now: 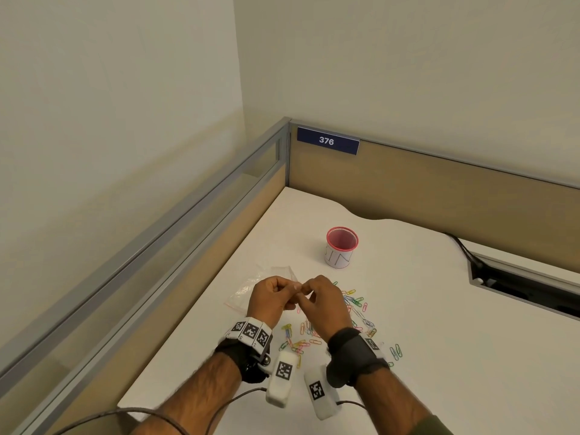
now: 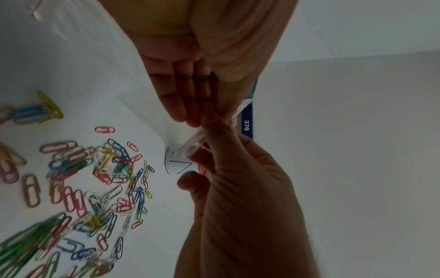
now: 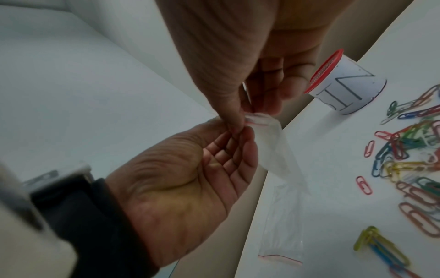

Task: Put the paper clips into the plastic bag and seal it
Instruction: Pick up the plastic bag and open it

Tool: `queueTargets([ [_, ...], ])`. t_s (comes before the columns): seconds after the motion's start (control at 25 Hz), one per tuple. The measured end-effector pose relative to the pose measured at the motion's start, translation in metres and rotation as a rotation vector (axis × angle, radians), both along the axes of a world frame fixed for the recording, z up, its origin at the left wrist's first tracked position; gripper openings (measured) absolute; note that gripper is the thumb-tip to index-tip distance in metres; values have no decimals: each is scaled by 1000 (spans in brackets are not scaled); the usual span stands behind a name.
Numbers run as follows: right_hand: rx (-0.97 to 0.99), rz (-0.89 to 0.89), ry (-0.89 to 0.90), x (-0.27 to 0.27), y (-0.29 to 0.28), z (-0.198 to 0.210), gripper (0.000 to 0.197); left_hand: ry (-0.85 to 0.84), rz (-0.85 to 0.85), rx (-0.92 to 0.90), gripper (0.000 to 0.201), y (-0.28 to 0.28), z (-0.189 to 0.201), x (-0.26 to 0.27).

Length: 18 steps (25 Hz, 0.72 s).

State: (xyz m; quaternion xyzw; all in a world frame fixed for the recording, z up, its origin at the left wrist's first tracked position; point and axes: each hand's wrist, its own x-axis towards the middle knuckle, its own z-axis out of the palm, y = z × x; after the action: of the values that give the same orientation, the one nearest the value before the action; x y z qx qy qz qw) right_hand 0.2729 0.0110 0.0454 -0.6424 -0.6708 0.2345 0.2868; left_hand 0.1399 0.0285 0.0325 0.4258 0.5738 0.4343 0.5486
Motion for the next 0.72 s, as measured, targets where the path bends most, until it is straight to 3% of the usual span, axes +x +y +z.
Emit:
queueTargets([
  [0.16,-24,-33,43,5,1,1,19,-63,-54,-18,8,0,2,0],
  [0.36,-43,-51,107,4,-2,0,15,-24,-124,-18,5,-1,0,2],
  [0.52,-37,-83,112,5,-1,2,9,77,-184,-34,8,-2,0,6],
  [0.72,-63,-84,94,6,1,1,18,229,-271,27,11,-1,2,8],
])
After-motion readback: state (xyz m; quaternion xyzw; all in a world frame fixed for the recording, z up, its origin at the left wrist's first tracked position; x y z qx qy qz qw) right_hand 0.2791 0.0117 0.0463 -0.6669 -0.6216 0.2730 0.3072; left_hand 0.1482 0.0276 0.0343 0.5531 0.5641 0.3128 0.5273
